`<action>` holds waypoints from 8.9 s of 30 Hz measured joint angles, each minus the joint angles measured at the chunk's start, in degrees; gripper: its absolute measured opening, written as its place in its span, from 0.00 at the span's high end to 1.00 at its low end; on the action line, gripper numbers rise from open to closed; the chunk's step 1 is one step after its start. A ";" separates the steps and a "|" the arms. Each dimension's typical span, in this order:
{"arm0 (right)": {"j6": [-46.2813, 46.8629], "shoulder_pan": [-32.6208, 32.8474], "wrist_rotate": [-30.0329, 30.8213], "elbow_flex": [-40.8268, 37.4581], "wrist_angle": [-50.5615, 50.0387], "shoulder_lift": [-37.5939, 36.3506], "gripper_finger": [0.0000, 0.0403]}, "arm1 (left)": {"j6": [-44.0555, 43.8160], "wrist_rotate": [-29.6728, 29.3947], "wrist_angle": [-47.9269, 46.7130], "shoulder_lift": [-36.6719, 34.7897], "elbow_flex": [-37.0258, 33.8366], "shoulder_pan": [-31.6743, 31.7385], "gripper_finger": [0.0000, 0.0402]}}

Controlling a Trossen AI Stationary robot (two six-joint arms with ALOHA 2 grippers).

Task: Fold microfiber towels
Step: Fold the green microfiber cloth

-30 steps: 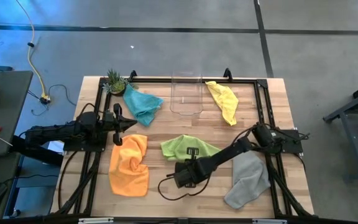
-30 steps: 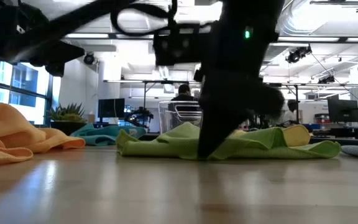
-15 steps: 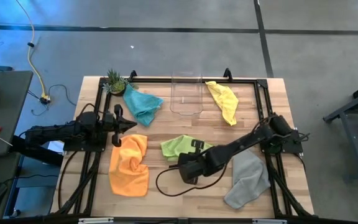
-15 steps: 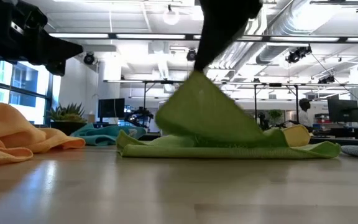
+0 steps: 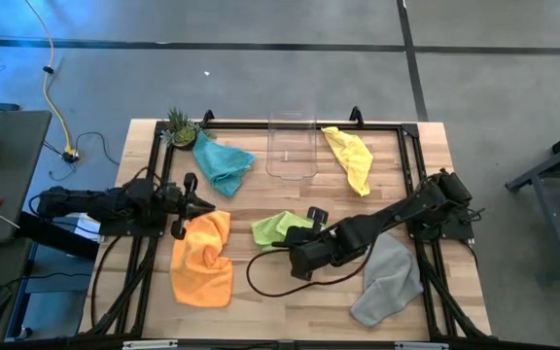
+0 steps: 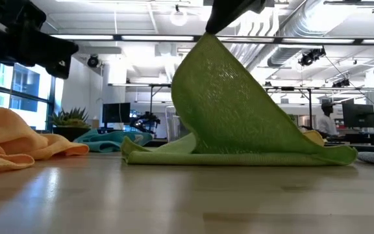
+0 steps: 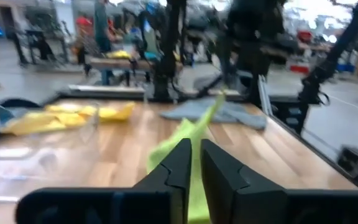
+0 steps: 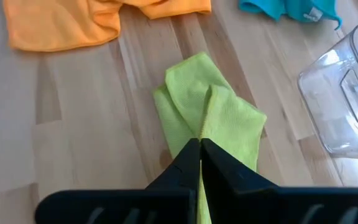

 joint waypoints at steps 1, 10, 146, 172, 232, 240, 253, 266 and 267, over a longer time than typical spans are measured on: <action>-0.23 -0.18 -0.03 0.01 -0.46 0.04 1.00 | 0.01 -0.19 -0.06 1.29 0.02 -0.75 0.90; -0.50 -1.30 -0.42 1.00 -3.55 0.17 1.00 | 2.48 -7.36 0.91 9.20 0.00 -4.15 0.80; 2.54 -1.55 -7.90 -37.50 27.36 -12.47 1.00 | -16.56 -10.23 3.55 81.46 37.53 -17.06 0.68; -1.98 -1.59 -7.41 -37.50 29.18 -12.52 1.00 | -7.55 -15.84 8.23 90.47 37.44 -20.65 0.92; 5.65 -1.53 -2.49 -37.50 21.05 -16.65 1.00 | -15.74 -4.87 12.94 80.66 30.41 -2.93 0.61; 3.95 -1.20 -2.55 -37.50 23.16 -16.65 1.00 | -4.89 -5.57 6.65 89.26 39.24 -1.32 0.61; 1.89 -0.94 -2.58 -37.50 24.13 -16.61 1.00 | 7.91 -4.93 -3.42 96.33 48.13 1.36 0.61; 1.14 -0.45 -2.62 -37.50 24.45 -16.60 1.00 | 14.21 0.86 -11.15 98.35 50.53 2.67 0.72; 1.04 -0.46 -2.62 -37.50 24.45 -16.60 1.00 | 14.64 0.90 -11.18 98.35 50.52 2.54 0.75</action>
